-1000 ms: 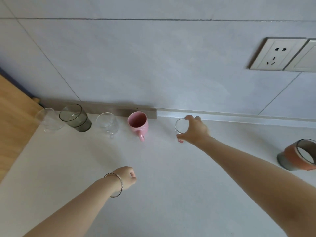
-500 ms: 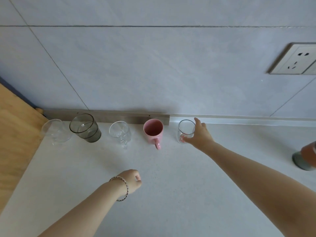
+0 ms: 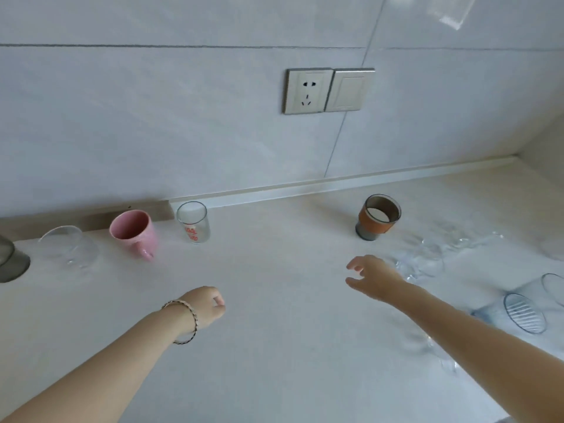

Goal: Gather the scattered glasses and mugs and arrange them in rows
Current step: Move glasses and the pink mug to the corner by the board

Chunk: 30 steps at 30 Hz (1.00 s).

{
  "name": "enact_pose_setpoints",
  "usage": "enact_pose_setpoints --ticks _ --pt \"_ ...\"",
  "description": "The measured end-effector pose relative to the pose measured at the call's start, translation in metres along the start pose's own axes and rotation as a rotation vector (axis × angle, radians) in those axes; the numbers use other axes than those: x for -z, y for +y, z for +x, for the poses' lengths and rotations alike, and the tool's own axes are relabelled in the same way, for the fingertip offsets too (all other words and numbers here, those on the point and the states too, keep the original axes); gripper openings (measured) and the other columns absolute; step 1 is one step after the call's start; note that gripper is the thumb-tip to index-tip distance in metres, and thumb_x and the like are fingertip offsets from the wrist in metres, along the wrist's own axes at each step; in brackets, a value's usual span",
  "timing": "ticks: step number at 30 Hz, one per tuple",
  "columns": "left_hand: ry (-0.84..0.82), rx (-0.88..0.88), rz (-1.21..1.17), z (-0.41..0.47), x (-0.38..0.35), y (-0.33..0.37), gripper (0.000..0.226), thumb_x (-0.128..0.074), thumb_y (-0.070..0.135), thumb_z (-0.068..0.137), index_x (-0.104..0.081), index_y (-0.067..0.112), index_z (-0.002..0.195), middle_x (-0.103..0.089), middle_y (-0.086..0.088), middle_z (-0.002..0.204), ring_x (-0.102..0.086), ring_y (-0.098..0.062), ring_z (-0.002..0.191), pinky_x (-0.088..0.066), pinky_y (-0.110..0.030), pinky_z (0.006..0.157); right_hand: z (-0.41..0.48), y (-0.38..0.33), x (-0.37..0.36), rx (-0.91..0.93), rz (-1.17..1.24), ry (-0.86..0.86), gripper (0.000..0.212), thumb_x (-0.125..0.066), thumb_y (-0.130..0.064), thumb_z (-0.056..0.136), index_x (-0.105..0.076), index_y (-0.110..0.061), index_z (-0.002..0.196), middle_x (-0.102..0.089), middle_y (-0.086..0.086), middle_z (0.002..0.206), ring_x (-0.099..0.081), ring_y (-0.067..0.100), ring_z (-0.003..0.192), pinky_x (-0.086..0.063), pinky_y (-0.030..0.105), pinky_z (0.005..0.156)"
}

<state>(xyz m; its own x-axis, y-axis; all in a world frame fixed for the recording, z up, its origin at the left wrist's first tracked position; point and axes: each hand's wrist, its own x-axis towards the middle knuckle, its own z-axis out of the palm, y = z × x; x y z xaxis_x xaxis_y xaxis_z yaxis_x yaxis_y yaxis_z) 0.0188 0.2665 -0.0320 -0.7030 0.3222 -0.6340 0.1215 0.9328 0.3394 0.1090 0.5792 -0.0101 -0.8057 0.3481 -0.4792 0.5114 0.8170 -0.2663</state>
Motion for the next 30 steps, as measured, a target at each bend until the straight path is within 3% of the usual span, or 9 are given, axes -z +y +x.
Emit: enact_pose_setpoints --ticks 6,10,14,17,22,30 --pt "-0.002 -0.022 0.004 -0.012 -0.047 0.085 0.004 -0.046 0.023 0.092 -0.05 0.024 0.092 -0.05 0.002 0.099 -0.049 -0.014 0.091 -0.036 -0.02 0.077 -0.002 0.112 0.045 -0.085 -0.116 0.235 0.065 -0.063 -0.04 0.084 -0.038 -0.018 0.14 -0.034 0.009 0.143 -0.039 0.027 0.132 -0.039 0.037 0.104" --pt "-0.006 0.002 0.013 -0.024 -0.075 0.123 0.011 -0.045 0.023 0.091 -0.055 0.021 0.096 -0.051 0.003 0.097 -0.049 -0.014 0.089 -0.037 -0.02 0.075 0.017 0.148 0.046 -0.194 -0.101 0.152 0.091 -0.064 -0.055 0.079 -0.019 -0.015 0.147 -0.032 0.016 0.144 -0.037 0.035 0.133 -0.04 0.043 0.102" --pt "-0.001 0.032 0.024 -0.038 -0.089 0.141 0.006 -0.044 0.023 0.092 -0.05 0.023 0.092 -0.051 0.004 0.096 -0.049 -0.013 0.088 -0.037 -0.019 0.064 0.035 0.149 0.039 -0.248 0.113 0.083 0.101 -0.066 -0.052 0.08 -0.009 -0.007 0.149 -0.03 0.019 0.147 -0.041 0.035 0.133 -0.04 0.041 0.102" --pt "0.023 0.061 0.028 -0.046 -0.093 0.14 0.006 -0.044 0.023 0.092 -0.049 0.024 0.09 -0.049 0.004 0.097 -0.047 -0.013 0.089 -0.035 -0.02 0.075 0.043 0.144 0.032 -0.267 0.198 0.077 0.098 -0.07 -0.045 0.079 -0.011 -0.008 0.148 -0.029 0.019 0.146 -0.048 0.036 0.125 -0.045 0.038 0.096" --pt "0.03 0.118 0.045 -0.059 -0.098 0.125 0.007 -0.043 0.023 0.092 -0.049 0.024 0.089 -0.048 0.005 0.098 -0.046 -0.013 0.09 -0.035 -0.02 0.078 0.042 0.14 0.026 -0.272 0.2 0.156 0.082 -0.076 -0.034 0.072 -0.031 -0.011 0.137 -0.04 0.015 0.131 -0.057 0.034 0.111 -0.049 0.034 0.081" --pt "0.078 0.234 0.0 -0.094 -0.086 0.071 0.009 -0.043 0.022 0.092 -0.052 0.022 0.092 -0.049 0.003 0.101 -0.045 -0.013 0.091 -0.034 -0.02 0.08 0.002 0.086 0.009 0.12 -0.062 0.096 0.083 -0.075 -0.041 0.066 -0.033 -0.024 0.136 -0.044 0.007 0.124 -0.05 0.026 0.116 -0.048 0.035 0.088"
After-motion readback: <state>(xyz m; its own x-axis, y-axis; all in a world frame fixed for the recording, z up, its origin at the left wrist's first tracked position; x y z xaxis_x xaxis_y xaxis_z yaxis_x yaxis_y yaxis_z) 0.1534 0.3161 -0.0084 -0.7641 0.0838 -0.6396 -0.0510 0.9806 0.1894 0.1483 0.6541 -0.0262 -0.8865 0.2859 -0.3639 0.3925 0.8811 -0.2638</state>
